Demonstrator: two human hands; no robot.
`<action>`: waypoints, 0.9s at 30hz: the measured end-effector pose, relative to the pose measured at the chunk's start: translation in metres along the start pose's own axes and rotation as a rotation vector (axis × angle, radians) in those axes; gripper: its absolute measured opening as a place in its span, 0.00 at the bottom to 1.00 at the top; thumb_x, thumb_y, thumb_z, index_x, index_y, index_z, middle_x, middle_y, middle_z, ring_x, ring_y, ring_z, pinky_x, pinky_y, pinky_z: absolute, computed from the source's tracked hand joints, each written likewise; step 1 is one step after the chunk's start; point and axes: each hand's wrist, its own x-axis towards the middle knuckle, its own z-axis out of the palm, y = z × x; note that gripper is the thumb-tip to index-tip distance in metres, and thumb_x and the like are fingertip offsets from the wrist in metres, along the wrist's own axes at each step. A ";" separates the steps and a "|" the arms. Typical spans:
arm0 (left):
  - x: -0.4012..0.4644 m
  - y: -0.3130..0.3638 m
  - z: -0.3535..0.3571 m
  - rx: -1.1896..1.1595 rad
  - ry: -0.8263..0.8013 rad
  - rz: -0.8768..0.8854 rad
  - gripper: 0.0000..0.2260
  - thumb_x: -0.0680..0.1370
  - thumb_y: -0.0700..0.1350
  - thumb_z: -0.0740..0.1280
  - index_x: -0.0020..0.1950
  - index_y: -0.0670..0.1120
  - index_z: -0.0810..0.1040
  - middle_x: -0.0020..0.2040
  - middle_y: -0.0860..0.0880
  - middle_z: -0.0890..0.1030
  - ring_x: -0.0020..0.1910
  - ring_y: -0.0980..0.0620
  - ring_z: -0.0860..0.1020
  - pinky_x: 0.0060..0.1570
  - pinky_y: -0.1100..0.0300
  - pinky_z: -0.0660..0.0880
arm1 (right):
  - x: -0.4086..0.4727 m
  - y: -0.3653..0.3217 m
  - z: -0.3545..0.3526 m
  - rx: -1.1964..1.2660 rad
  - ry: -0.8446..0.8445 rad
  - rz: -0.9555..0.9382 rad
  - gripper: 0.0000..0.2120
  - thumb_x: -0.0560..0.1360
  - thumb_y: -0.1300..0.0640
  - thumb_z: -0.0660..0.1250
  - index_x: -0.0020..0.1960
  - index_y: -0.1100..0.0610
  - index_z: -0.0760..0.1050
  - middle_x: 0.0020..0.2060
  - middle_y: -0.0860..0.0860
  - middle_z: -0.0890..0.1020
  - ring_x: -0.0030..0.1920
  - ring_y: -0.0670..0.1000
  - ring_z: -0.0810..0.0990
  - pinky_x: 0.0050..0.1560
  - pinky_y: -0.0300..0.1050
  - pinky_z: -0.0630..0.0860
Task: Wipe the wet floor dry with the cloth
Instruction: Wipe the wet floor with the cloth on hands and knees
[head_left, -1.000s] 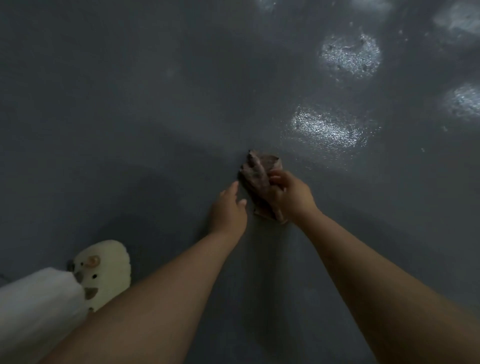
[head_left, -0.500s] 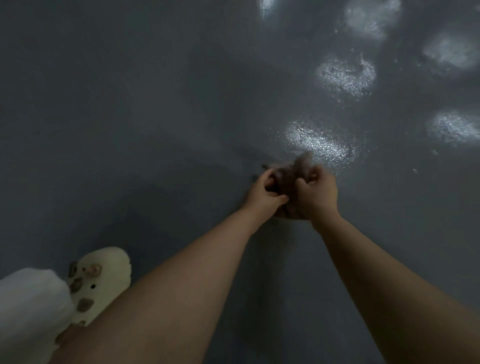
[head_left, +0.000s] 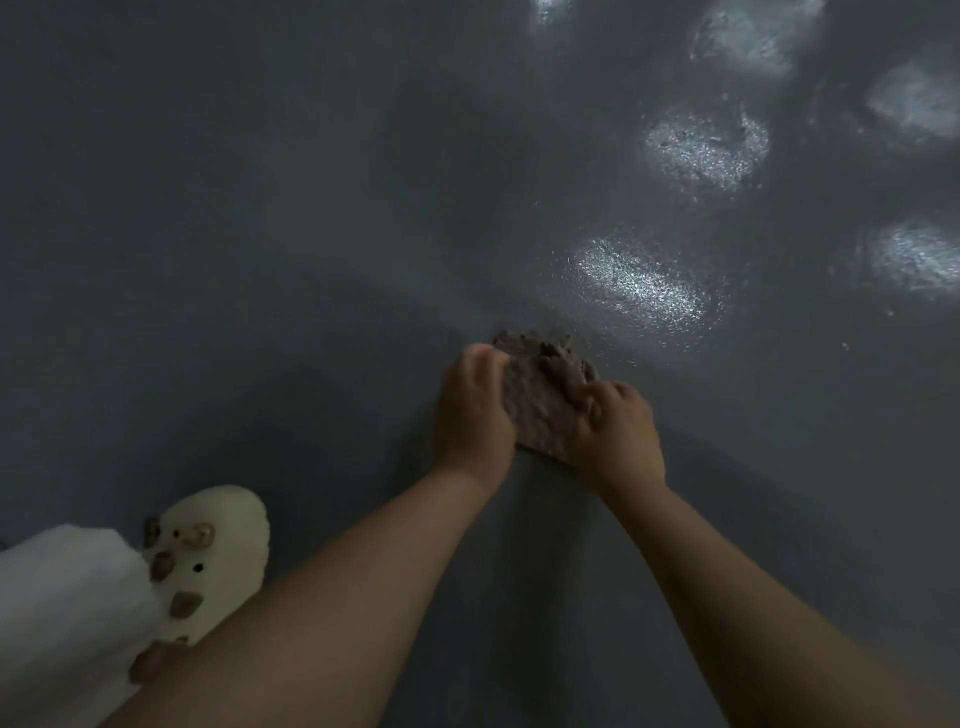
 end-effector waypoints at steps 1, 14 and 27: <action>-0.002 0.004 0.007 0.041 -0.079 0.181 0.15 0.72 0.39 0.53 0.56 0.44 0.72 0.58 0.41 0.74 0.55 0.42 0.73 0.55 0.55 0.70 | -0.001 0.005 0.000 -0.012 0.061 0.065 0.15 0.76 0.60 0.61 0.62 0.59 0.74 0.63 0.58 0.72 0.62 0.61 0.69 0.56 0.49 0.68; 0.073 0.029 0.073 0.594 -0.839 0.287 0.29 0.80 0.63 0.49 0.77 0.59 0.41 0.77 0.50 0.33 0.75 0.43 0.33 0.67 0.34 0.34 | 0.006 0.027 0.029 -0.052 0.015 0.350 0.25 0.81 0.47 0.51 0.77 0.51 0.53 0.77 0.56 0.49 0.75 0.62 0.47 0.74 0.55 0.45; 0.095 -0.116 -0.024 0.571 -0.150 -0.776 0.32 0.78 0.64 0.54 0.78 0.54 0.49 0.78 0.42 0.44 0.76 0.37 0.41 0.67 0.31 0.41 | 0.001 0.025 0.038 -0.146 -0.096 0.348 0.30 0.80 0.41 0.46 0.77 0.46 0.39 0.76 0.53 0.36 0.74 0.62 0.35 0.73 0.57 0.35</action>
